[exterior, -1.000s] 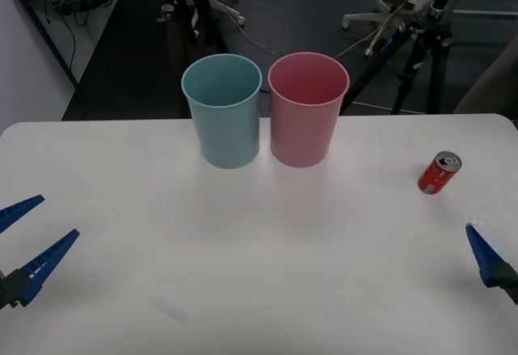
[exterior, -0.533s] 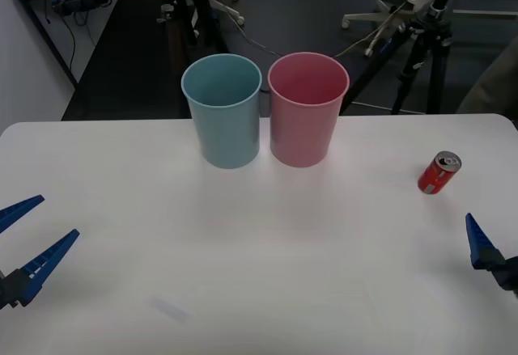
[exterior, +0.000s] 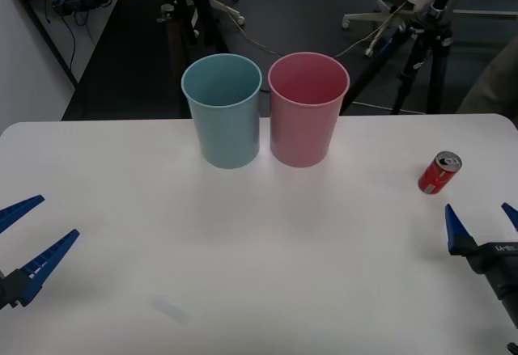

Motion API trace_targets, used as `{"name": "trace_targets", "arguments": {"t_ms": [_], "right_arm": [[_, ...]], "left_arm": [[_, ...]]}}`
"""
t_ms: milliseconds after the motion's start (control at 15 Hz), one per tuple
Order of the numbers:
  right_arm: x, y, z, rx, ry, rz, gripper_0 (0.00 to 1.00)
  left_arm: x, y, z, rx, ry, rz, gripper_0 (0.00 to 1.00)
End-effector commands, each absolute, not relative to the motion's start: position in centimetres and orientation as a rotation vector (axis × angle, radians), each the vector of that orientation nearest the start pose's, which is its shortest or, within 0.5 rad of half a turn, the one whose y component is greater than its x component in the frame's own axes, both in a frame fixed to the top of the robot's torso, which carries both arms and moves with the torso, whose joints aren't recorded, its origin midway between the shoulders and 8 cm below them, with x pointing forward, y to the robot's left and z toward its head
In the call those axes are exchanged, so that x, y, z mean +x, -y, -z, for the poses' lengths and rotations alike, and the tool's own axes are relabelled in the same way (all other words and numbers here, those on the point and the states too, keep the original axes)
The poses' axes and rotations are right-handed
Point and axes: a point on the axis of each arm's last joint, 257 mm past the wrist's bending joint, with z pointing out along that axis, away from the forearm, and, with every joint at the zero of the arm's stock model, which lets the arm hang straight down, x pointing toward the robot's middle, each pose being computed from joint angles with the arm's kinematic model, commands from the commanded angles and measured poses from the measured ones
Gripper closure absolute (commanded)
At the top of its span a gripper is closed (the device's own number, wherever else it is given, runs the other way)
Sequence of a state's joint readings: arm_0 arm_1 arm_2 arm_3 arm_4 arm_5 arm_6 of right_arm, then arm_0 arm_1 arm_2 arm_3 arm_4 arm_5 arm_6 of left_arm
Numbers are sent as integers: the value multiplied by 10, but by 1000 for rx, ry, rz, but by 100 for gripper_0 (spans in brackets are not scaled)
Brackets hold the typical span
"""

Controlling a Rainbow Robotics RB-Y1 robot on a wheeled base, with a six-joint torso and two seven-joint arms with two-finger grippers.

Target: Grasp the object on the table and drop it into the matching bin: aluminum can to the light blue bin, PET bottle to the pink bin.

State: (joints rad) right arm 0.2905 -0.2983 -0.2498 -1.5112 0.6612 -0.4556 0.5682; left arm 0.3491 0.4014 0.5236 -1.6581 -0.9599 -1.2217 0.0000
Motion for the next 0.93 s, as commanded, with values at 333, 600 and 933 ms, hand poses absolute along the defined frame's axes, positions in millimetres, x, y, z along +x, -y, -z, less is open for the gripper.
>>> {"name": "trace_targets", "arguments": {"t_ms": [333, 600, 933], "right_arm": [[451, 401, 292, 16, -1580, -34, 0], [469, 394, 301, 16, -1579, -45, 0], [490, 389, 304, 7, -1583, -43, 0]], "left_arm": [[342, -330, 169, 465, -1441, 567, 0], [342, -330, 169, 465, -1441, 567, 0], [342, -330, 169, 465, -1441, 567, 0]]}}
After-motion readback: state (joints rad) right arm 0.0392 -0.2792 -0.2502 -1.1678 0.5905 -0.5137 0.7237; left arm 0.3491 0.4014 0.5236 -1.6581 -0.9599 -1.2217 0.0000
